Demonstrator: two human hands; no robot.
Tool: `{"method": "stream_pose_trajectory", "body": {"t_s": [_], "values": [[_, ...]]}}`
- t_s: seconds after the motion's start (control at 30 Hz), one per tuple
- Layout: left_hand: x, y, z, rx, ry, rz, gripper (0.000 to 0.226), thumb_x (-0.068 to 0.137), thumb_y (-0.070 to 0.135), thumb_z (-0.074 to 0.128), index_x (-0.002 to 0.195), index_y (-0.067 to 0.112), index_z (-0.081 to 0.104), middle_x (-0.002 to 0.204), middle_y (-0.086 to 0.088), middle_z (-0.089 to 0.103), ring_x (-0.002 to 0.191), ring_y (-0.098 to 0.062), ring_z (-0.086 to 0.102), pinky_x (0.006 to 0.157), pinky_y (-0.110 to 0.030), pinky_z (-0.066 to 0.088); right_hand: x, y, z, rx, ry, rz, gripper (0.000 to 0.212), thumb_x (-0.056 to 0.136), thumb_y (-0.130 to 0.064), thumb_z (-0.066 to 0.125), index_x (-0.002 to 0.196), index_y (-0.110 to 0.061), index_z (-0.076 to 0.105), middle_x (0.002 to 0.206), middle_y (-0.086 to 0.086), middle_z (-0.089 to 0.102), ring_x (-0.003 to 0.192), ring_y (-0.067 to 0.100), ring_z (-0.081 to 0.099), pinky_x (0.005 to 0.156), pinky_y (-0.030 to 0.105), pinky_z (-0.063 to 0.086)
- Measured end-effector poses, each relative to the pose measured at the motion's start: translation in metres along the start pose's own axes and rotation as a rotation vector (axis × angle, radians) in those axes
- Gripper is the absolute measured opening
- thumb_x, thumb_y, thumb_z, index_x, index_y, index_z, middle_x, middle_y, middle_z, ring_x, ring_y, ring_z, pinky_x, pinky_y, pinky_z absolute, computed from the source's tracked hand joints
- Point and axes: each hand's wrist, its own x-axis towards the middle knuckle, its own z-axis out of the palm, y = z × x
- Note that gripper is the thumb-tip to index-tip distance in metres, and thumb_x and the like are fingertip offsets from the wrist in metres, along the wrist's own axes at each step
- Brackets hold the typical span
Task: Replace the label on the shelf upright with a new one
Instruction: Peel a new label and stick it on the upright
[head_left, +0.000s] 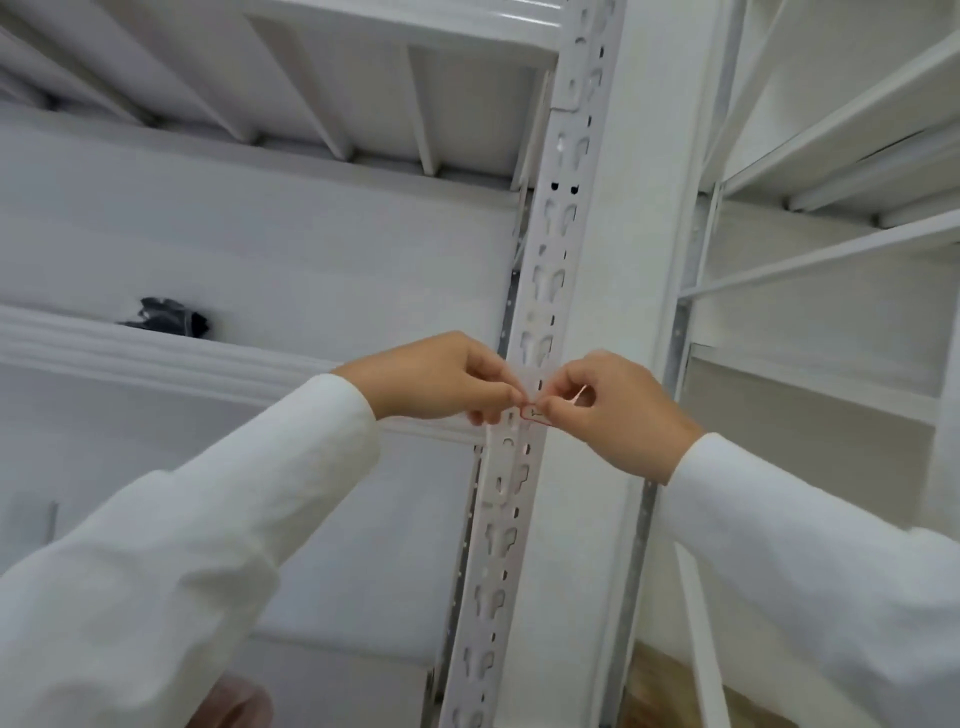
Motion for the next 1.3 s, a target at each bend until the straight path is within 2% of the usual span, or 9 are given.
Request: {"method": "stream_pose_trajectory", "body": {"t_s": [0.07, 0.13, 0.27, 0.33, 0.4, 0.57, 0.73, 0.9, 1.3], "values": [[0.002, 0.001, -0.002, -0.023, 0.021, -0.013, 0.013, 0.084, 0.032, 0.059, 0.084, 0.032, 0.073, 0.07, 0.009, 0.066, 0.068, -0.005, 0.062, 0.082, -0.023, 0.048, 0.003, 0.005, -0.003, 0.025, 0.002, 0.03, 0.017, 0.083, -0.029, 0.061, 0.066, -0.031, 0.061, 0.07, -0.014, 0.056, 0.06, 0.002, 0.05, 0.055, 0.017, 0.036], [0.005, -0.004, -0.004, -0.055, 0.142, -0.02, 0.012, 0.084, 0.03, 0.06, 0.088, 0.025, 0.07, 0.071, 0.008, 0.066, 0.069, -0.007, 0.062, 0.079, -0.025, 0.047, 0.006, 0.012, -0.007, 0.051, 0.014, 0.072, 0.018, 0.084, -0.025, 0.059, 0.067, -0.028, 0.062, 0.065, -0.011, 0.059, 0.056, 0.006, 0.051, 0.053, 0.018, 0.037], [0.025, -0.019, -0.001, -0.108, 0.423, -0.041, 0.02, 0.086, 0.029, 0.057, 0.105, 0.023, 0.062, 0.081, 0.01, 0.061, 0.085, -0.012, 0.059, 0.074, -0.023, 0.045, 0.014, 0.022, -0.019, 0.11, 0.042, 0.135, 0.013, 0.084, -0.018, 0.058, 0.073, -0.02, 0.064, 0.068, -0.003, 0.064, 0.059, 0.012, 0.054, 0.066, 0.032, 0.051], [0.039, -0.024, 0.009, -0.177, 0.402, -0.062, 0.024, 0.088, 0.028, 0.054, 0.11, 0.023, 0.06, 0.087, 0.01, 0.063, 0.096, -0.013, 0.061, 0.085, -0.027, 0.048, 0.021, 0.024, -0.021, 0.109, 0.041, 0.143, 0.015, 0.084, -0.016, 0.059, 0.071, -0.022, 0.063, 0.067, -0.004, 0.063, 0.06, 0.013, 0.055, 0.072, 0.035, 0.053], [0.051, -0.028, 0.016, -0.304, 0.38, -0.093, 0.024, 0.089, 0.024, 0.051, 0.109, 0.018, 0.062, 0.093, 0.004, 0.068, 0.098, -0.017, 0.064, 0.087, -0.032, 0.052, 0.027, 0.024, -0.02, 0.105, 0.053, 0.137, 0.017, 0.084, -0.015, 0.057, 0.07, -0.025, 0.061, 0.068, -0.004, 0.062, 0.063, 0.014, 0.057, 0.072, 0.036, 0.054], [0.053, -0.029, 0.011, -0.44, 0.272, -0.089, 0.024, 0.091, 0.022, 0.05, 0.104, 0.016, 0.069, 0.093, -0.003, 0.071, 0.086, -0.012, 0.064, 0.07, -0.015, 0.046, 0.036, 0.017, -0.007, 0.127, 0.06, 0.095, 0.015, 0.086, -0.011, 0.054, 0.081, -0.022, 0.063, 0.068, -0.008, 0.059, 0.057, 0.006, 0.051, 0.056, 0.02, 0.043], [0.052, -0.029, 0.011, -0.476, 0.246, -0.073, 0.024, 0.091, 0.018, 0.048, 0.106, 0.015, 0.067, 0.082, 0.004, 0.068, 0.076, -0.009, 0.061, 0.058, -0.007, 0.043, 0.039, 0.014, 0.007, 0.171, 0.101, 0.077, 0.013, 0.084, -0.014, 0.061, 0.081, -0.027, 0.062, 0.072, -0.006, 0.063, 0.064, 0.009, 0.053, 0.056, 0.02, 0.036], [0.052, -0.029, 0.01, -0.487, 0.248, -0.07, 0.025, 0.091, 0.015, 0.047, 0.106, 0.014, 0.067, 0.084, 0.002, 0.067, 0.08, -0.012, 0.061, 0.052, -0.004, 0.041, 0.039, 0.009, 0.007, 0.157, 0.073, 0.106, 0.034, 0.082, -0.013, 0.063, 0.104, -0.024, 0.039, 0.071, -0.003, 0.063, 0.065, 0.009, 0.055, 0.055, 0.021, 0.037], [0.054, -0.031, 0.01, -0.453, 0.213, -0.06, 0.02, 0.09, 0.014, 0.049, 0.1, 0.023, 0.065, 0.087, 0.005, 0.067, 0.085, -0.01, 0.061, 0.063, -0.011, 0.044, 0.043, 0.004, 0.01, 0.098, 0.133, 0.226, 0.033, 0.083, -0.018, 0.062, 0.099, -0.018, 0.033, 0.086, 0.004, 0.062, 0.078, 0.023, 0.058, 0.056, 0.027, 0.039]]}}
